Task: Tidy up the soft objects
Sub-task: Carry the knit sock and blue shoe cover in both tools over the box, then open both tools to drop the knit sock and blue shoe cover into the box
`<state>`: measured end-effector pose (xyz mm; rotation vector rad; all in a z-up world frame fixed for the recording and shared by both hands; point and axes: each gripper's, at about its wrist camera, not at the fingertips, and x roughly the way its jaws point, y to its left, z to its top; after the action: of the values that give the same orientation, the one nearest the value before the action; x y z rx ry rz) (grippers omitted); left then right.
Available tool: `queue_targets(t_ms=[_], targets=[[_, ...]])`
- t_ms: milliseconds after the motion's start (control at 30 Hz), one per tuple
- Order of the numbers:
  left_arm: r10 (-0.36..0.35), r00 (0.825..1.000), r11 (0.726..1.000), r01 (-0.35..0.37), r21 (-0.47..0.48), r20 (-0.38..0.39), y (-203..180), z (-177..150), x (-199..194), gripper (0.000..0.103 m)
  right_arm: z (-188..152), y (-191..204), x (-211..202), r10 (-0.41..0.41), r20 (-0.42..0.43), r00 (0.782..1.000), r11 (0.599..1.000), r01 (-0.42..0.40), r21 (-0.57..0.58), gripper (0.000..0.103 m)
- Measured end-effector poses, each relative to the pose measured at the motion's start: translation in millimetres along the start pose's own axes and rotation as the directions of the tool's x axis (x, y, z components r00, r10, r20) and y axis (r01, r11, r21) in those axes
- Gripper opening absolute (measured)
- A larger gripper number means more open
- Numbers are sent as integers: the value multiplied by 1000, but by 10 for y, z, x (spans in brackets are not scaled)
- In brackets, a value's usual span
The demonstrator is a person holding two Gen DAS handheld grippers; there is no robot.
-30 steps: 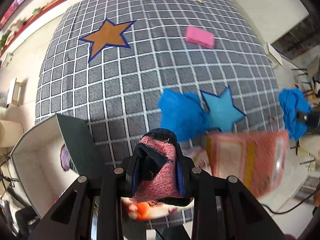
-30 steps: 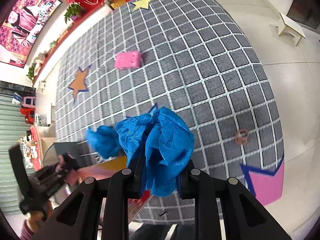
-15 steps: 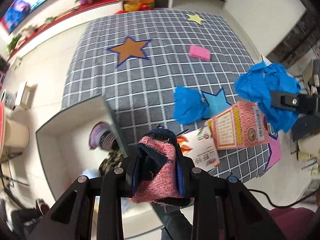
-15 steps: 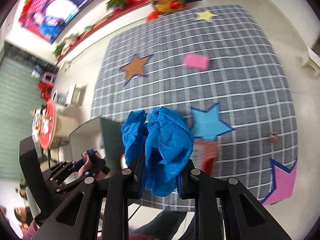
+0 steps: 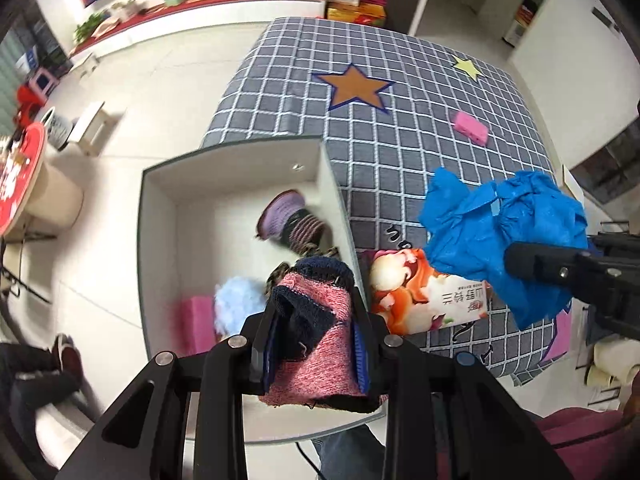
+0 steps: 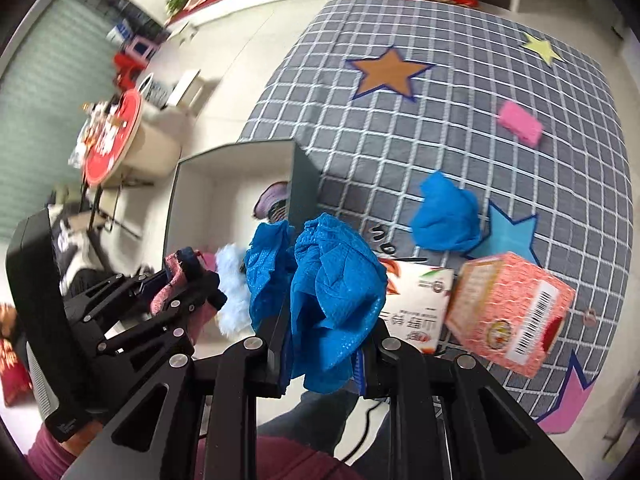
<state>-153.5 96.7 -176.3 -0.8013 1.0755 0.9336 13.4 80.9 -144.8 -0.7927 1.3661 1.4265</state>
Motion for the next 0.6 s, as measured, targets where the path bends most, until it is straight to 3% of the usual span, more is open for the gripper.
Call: queue_targets(t_ms=[600], targets=[[16,1000,992,-14,-125,14,424,-211,-88,33,68,499,214,-6,-55,998,993,-1,-119,24]])
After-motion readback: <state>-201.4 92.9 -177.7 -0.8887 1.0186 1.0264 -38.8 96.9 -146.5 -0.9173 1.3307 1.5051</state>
